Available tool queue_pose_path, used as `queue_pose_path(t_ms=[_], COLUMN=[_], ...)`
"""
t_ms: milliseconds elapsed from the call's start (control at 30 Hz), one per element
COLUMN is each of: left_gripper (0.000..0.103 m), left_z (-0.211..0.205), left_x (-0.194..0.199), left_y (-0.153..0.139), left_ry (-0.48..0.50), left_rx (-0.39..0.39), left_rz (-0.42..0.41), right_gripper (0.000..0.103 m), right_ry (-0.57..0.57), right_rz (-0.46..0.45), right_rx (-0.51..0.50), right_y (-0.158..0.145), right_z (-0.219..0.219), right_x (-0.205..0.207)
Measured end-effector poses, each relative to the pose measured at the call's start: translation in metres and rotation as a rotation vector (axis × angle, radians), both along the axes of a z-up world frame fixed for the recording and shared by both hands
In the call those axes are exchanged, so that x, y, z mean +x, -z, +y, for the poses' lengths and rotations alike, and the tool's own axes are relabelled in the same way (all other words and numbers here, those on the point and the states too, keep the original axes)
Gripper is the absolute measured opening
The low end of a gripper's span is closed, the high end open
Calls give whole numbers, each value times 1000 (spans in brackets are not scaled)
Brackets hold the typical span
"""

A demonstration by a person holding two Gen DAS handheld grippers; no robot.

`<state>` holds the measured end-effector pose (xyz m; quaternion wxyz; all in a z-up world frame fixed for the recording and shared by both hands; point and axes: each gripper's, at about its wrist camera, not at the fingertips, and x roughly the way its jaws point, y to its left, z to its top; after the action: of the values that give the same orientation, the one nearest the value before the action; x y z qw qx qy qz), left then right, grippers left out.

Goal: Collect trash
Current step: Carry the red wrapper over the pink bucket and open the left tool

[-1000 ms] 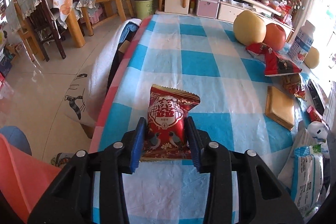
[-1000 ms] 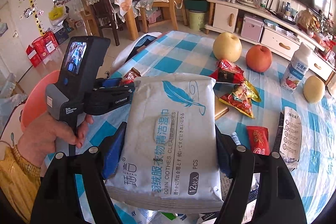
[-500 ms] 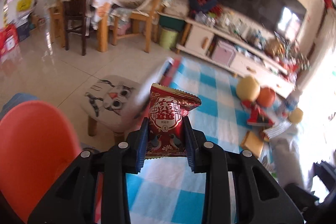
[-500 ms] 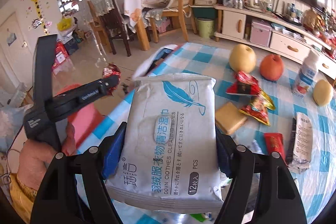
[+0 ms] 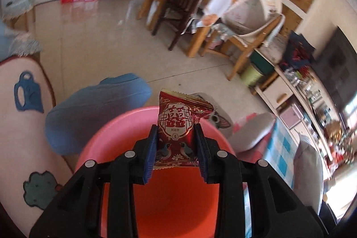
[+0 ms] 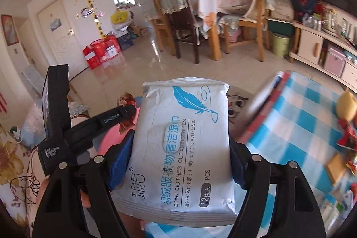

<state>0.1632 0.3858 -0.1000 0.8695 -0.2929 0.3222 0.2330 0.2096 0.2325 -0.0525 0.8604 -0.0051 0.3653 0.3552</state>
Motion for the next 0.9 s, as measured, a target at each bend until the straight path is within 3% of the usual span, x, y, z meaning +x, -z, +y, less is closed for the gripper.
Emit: queue_pose_path(t_ms=[67, 167, 200, 367, 500, 600, 700, 800, 900], left_gripper=[38, 66, 71, 82, 87, 92, 92, 92, 92], left_z=[15, 27, 29, 21, 3, -19, -43, -68, -98], left_x=[-5, -10, -11, -14, -16, -13, -4, 3, 12], left_y=[4, 5, 3, -11, -25, -35, -43, -49, -55], left_ry=[-33, -61, -65, -85, -73, -18, 59, 150, 228], left_rx=[-17, -30, -23, 33, 106, 183, 199, 229, 311], left_rz=[13, 7, 5, -74, -177, -243, -289, -321, -307], right_gripper=[77, 83, 88, 90, 92, 94, 96, 97, 98], right_ry=[-12, -15, 0, 58, 129, 201, 275, 330, 398], right_rz=[4, 27, 27, -60, -121, -146, -174, -206, -245], right_rx=[-31, -26, -18, -43, -74, -102, -134, -168, -192], right_y=[7, 14, 14, 3, -1, -1, 0, -1, -2], right_z=[24, 36, 34, 6, -33, -70, -107, -140, -176], right_x=[4, 10, 10, -5, -19, -28, -38, -48, -58])
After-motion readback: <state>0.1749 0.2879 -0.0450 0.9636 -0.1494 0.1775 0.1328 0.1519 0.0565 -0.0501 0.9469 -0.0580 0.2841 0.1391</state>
